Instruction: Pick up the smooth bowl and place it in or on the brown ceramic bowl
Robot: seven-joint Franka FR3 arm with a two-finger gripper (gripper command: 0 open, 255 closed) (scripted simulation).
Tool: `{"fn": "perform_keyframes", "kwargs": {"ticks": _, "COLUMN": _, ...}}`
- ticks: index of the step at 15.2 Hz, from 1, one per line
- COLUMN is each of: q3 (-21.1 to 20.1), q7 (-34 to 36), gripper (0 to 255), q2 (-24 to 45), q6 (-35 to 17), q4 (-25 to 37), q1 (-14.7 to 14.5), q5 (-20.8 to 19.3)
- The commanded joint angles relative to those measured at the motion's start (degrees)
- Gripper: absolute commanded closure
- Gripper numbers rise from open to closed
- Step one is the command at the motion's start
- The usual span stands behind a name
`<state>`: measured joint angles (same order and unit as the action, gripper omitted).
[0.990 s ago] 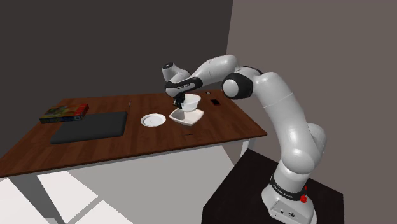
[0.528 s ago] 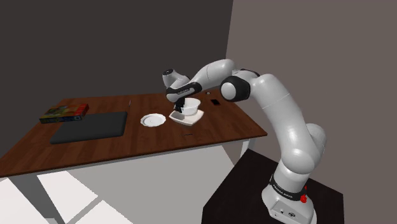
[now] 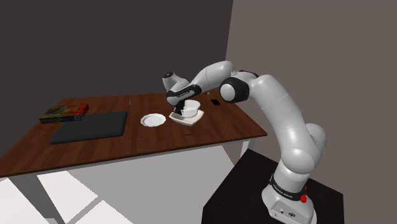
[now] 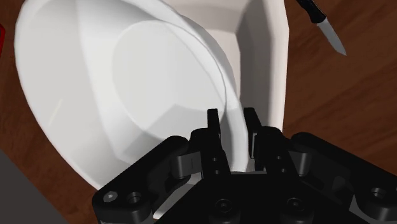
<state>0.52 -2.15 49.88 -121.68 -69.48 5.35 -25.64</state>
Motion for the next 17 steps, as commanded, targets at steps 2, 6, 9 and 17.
{"fn": "perform_keyframes", "kwargs": {"ticks": 2, "q3": 0.0, "q7": 0.0, "gripper": 255, "q2": 0.0, "q6": 0.0, "q4": 0.0, "q1": 0.0, "q5": 0.0}}
{"fn": "perform_keyframes", "kwargs": {"ticks": 6, "q3": 0.0, "q7": 0.0, "gripper": 0, "q2": -0.1, "q6": 0.0, "q4": 0.0, "q1": 0.0, "q5": 0.0}}
{"fn": "perform_keyframes", "kwargs": {"ticks": 9, "q3": -0.1, "q7": 0.0, "gripper": 0, "q2": -1.2, "q6": 1.0, "q4": -0.2, "q1": -0.3, "q5": 0.1}}
{"fn": "perform_keyframes", "kwargs": {"ticks": 17, "q3": -0.5, "q7": -0.2, "gripper": 0, "q2": -4.1, "q6": 4.1, "q4": -0.3, "q1": -1.3, "q5": 0.4}}
